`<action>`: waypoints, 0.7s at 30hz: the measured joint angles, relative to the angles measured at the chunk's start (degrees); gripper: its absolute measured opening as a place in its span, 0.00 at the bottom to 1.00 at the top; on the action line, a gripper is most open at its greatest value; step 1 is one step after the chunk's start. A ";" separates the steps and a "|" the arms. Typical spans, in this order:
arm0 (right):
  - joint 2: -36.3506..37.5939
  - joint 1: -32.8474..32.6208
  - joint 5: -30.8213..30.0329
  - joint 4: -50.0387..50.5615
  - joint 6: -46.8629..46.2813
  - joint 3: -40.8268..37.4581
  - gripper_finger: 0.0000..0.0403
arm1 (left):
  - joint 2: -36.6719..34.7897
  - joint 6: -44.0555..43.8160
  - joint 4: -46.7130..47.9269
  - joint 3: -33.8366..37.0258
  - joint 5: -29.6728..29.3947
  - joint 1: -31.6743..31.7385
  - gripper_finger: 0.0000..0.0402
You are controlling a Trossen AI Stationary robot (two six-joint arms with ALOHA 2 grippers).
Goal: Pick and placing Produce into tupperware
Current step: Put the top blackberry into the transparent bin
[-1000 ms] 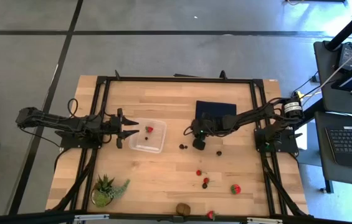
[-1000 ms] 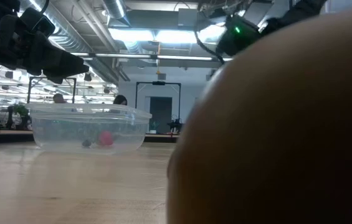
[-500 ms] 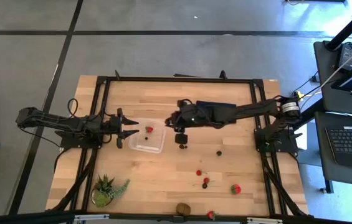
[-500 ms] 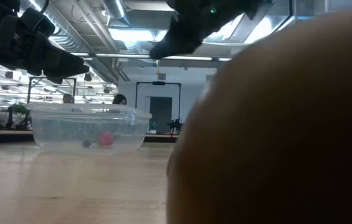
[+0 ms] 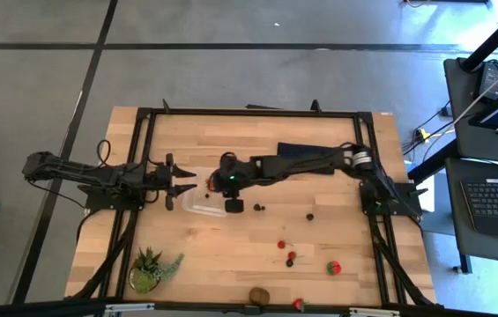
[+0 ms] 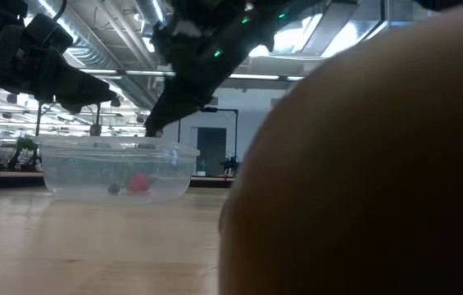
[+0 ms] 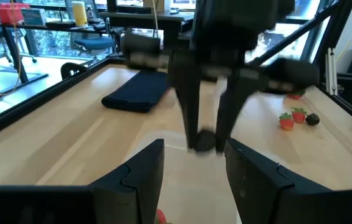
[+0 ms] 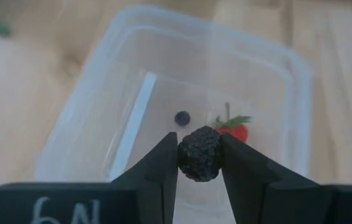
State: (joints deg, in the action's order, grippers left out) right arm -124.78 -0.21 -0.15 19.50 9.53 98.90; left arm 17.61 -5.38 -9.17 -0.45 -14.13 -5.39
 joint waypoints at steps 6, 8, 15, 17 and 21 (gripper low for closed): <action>-6.25 0.04 -0.01 5.94 -0.03 7.29 0.27 | 0.00 0.00 0.23 0.00 0.00 0.00 0.42; -7.64 0.04 -0.04 7.34 -0.17 8.26 0.27 | 0.00 0.00 0.24 0.00 0.00 0.00 0.42; -8.87 0.07 -0.06 8.27 -0.21 8.62 0.28 | 0.00 0.01 0.33 0.00 0.00 0.01 0.40; -8.87 0.07 -0.10 8.22 -0.19 8.62 0.30 | 0.00 0.00 0.31 0.00 0.00 0.00 0.39; -8.82 0.09 -0.15 7.73 -0.12 8.62 0.33 | 0.00 0.00 0.32 0.00 0.00 0.01 0.39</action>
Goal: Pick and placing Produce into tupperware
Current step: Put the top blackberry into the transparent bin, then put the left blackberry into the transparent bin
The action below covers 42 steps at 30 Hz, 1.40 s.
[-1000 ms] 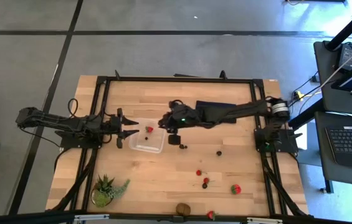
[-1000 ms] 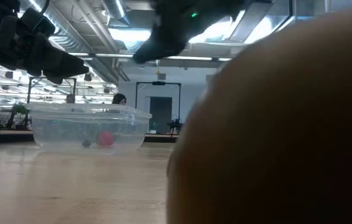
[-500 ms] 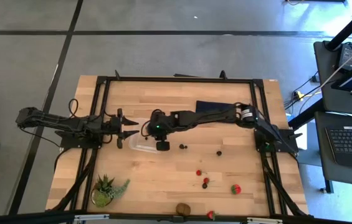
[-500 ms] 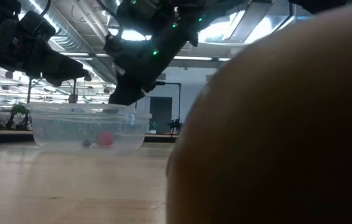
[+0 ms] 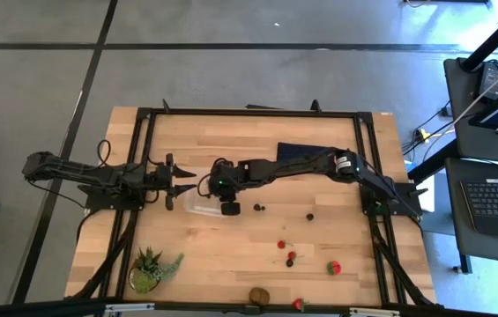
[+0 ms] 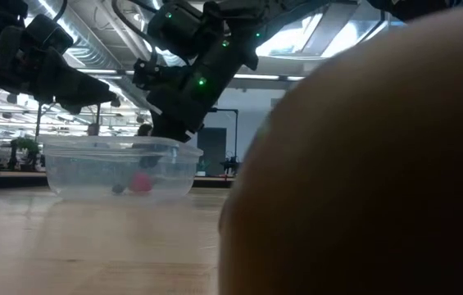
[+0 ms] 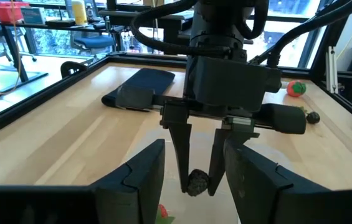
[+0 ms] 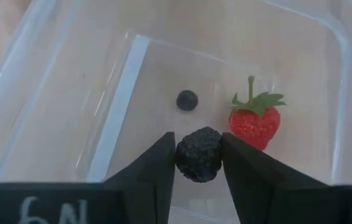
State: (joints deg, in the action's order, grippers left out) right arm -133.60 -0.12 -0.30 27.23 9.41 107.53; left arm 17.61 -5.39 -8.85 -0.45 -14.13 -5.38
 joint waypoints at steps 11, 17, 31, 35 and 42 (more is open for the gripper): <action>0.08 0.00 -0.04 -0.05 1.13 0.00 0.43 | 0.00 0.00 0.21 0.00 0.00 0.00 0.42; 0.10 0.19 -0.02 7.32 2.77 4.20 0.58 | 0.00 0.00 0.27 0.00 0.02 -0.01 0.40; 1.66 1.90 1.59 27.60 -2.05 14.21 0.71 | -0.02 -0.48 0.91 0.00 0.04 -0.01 0.42; 5.47 1.70 1.90 25.36 -4.70 9.13 0.71 | -0.02 -0.54 1.02 0.00 0.76 -0.03 0.41; 18.71 0.89 1.87 11.39 -9.53 -10.00 0.71 | -0.02 -0.55 1.10 0.00 2.69 -0.06 0.39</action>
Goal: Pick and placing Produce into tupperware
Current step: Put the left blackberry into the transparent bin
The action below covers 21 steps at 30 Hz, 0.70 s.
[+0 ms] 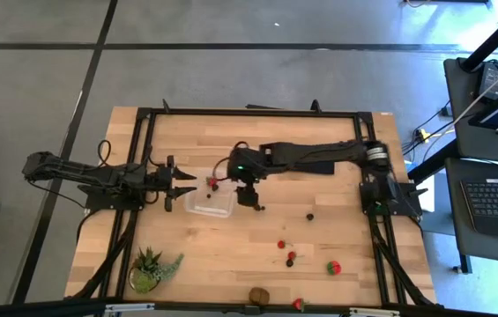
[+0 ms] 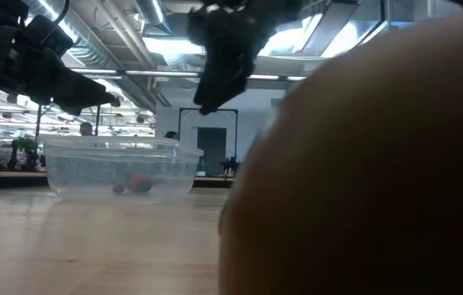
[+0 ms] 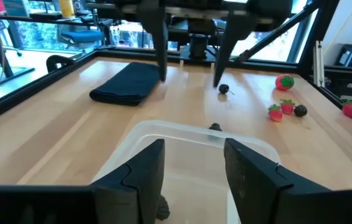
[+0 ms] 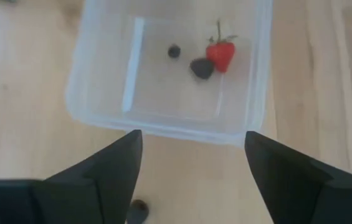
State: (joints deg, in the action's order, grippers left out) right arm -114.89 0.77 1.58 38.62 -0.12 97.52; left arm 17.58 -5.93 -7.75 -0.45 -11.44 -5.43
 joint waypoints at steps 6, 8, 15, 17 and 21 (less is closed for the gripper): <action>10.02 -2.16 0.05 -21.32 -3.08 -21.69 0.71 | 0.00 0.04 0.19 0.00 0.02 0.00 0.40; 11.04 -2.91 0.05 -27.73 -4.12 -27.34 0.71 | 0.00 0.04 0.21 0.00 0.02 0.01 0.41; 11.19 -4.42 -0.13 -39.16 -5.48 -39.87 0.71 | 0.00 0.04 0.26 -0.01 0.00 0.00 0.42; 11.17 -4.52 -0.74 -40.65 -6.94 -41.70 0.71 | 0.00 0.04 0.26 0.00 0.00 0.00 0.41; 11.17 -4.50 -1.97 -44.17 -7.15 -43.78 0.71 | 0.00 0.07 0.26 0.00 0.00 0.00 0.40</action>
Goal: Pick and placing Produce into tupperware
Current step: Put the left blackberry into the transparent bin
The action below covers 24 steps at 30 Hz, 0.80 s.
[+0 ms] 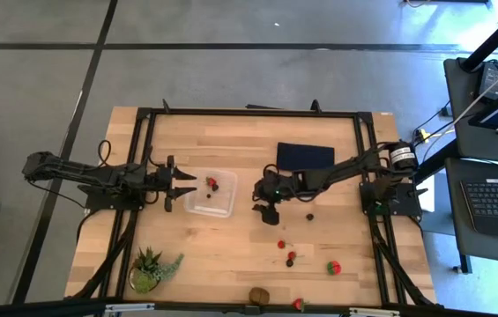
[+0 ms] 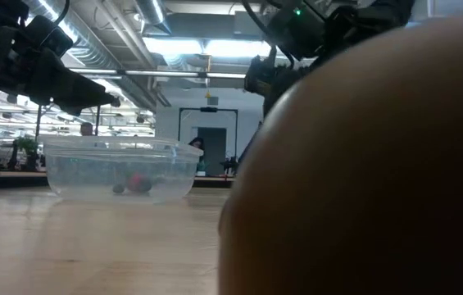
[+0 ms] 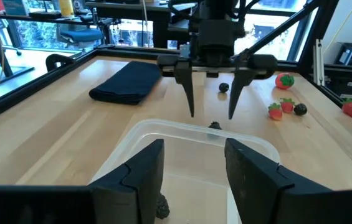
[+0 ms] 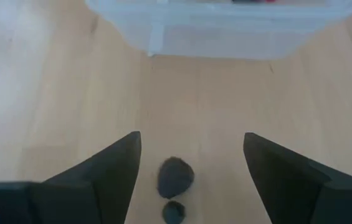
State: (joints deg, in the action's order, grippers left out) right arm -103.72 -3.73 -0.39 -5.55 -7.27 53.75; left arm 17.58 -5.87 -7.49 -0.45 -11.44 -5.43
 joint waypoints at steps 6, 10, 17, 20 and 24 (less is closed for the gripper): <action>0.00 0.00 -0.64 -1.46 -1.32 -1.46 0.71 | 0.00 0.00 -0.02 -0.01 0.00 0.01 0.40; 0.00 -0.48 -0.64 -1.61 -1.43 -1.50 0.71 | 0.00 0.00 -0.02 0.00 0.00 0.00 0.42; -2.09 -2.19 -2.29 -2.34 -0.93 -1.43 0.71 | 0.00 0.02 -0.02 -0.02 0.00 0.00 0.41; -4.02 -2.82 -2.57 -3.89 0.55 -1.43 0.71 | 0.00 0.02 -0.02 -0.01 -0.01 0.00 0.40; -4.68 -2.93 -3.97 -4.06 1.22 -1.43 0.69 | 0.00 0.02 -0.02 0.00 -0.02 0.01 0.40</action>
State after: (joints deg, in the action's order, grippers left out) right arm -108.40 -6.66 -4.36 -9.60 -6.04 52.31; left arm 17.58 -5.85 -7.51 -0.45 -11.46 -5.43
